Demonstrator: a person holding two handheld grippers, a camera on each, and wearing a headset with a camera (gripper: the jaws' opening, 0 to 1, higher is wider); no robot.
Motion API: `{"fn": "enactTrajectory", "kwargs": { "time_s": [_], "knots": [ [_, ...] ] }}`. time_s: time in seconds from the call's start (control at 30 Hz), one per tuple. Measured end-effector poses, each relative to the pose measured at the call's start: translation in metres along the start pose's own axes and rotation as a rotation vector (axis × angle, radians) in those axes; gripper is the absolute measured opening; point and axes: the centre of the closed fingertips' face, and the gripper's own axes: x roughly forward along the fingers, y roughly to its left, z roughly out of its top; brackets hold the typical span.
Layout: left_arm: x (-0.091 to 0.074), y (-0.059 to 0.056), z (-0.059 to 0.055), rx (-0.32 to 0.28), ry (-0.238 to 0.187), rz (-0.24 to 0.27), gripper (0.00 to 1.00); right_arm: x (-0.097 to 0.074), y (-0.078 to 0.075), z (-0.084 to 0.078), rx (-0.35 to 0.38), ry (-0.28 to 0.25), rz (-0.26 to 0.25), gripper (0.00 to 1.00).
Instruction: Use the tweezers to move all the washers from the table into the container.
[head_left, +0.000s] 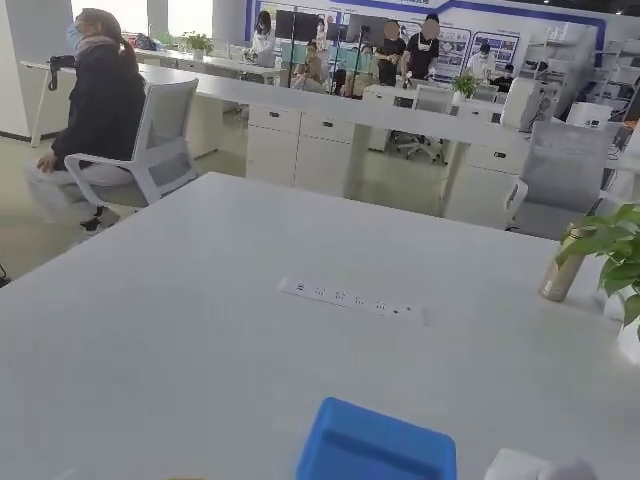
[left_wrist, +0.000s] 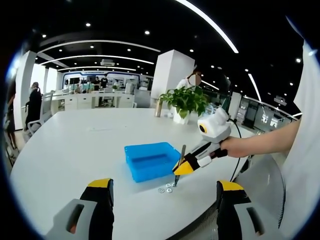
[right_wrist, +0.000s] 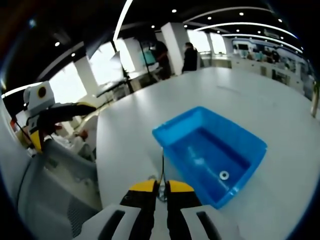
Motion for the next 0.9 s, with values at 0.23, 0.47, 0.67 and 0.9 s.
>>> {"fn": "enactTrajectory", "kwargs": {
  "time_s": [0.23,0.47,0.67,0.9],
  "knots": [
    [0.004,-0.003,-0.004,0.007,0.015,-0.013,0.86,0.001,0.011,-0.004,-0.059,0.005,0.024,0.04],
    [0.007,-0.005,-0.001,0.018,0.012,-0.025,0.85,0.004,0.011,-0.008,-0.253,0.047,0.015,0.03],
    [0.005,-0.004,0.002,0.015,-0.004,-0.020,0.85,0.008,0.020,-0.013,-0.400,0.080,0.019,0.03],
    [0.004,-0.002,0.002,0.006,-0.010,-0.018,0.85,0.002,0.015,-0.006,-0.359,0.046,0.013,0.03]
  ]
}}
